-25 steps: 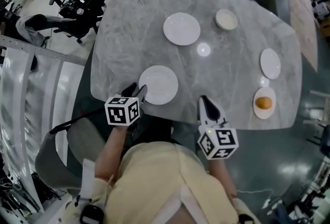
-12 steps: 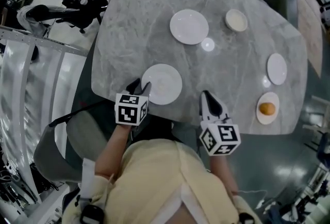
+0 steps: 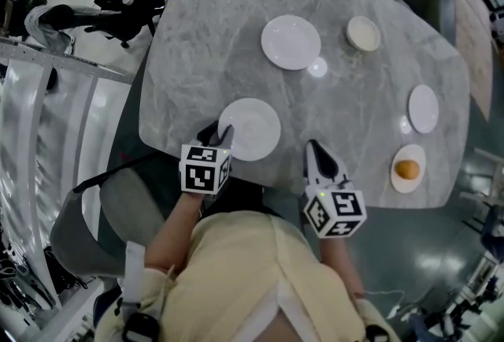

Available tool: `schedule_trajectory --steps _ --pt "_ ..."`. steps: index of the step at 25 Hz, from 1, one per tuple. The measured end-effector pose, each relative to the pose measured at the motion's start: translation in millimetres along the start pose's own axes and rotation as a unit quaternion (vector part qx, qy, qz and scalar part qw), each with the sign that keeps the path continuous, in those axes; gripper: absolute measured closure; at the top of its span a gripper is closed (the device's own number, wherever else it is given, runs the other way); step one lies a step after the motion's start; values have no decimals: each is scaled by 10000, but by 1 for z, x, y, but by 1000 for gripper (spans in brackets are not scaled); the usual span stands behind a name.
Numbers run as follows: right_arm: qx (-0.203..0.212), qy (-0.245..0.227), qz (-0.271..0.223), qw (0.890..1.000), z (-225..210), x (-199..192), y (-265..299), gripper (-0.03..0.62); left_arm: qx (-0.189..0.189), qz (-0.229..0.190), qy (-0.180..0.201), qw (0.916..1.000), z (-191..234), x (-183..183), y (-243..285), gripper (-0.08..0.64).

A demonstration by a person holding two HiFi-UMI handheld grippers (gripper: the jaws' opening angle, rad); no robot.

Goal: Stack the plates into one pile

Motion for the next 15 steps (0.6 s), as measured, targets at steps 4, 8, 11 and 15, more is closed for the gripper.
schedule_trajectory --steps 4,8,11,15 --pt "-41 -54 32 10000 2 8 5 586 -32 -11 -110 9999 2 0 -1 439" --pt "-57 -95 6 9999 4 16 10 586 -141 -5 -258 9996 7 -3 -1 449" --pt "-113 -38 18 9999 1 17 12 587 -248 22 -339 9991 10 -2 0 456" --pt "42 -62 135 9999 3 19 11 586 -281 83 -496 9983 11 -2 -3 465"
Point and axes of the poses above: the fingertips, and each gripper's own axes: y forward along the fingers, z to its left, x out of its top, the point moved 8 cm from there along -y, backward along the fingers, and after that the axes turned 15 degrees about y, right-handed, at the moved point
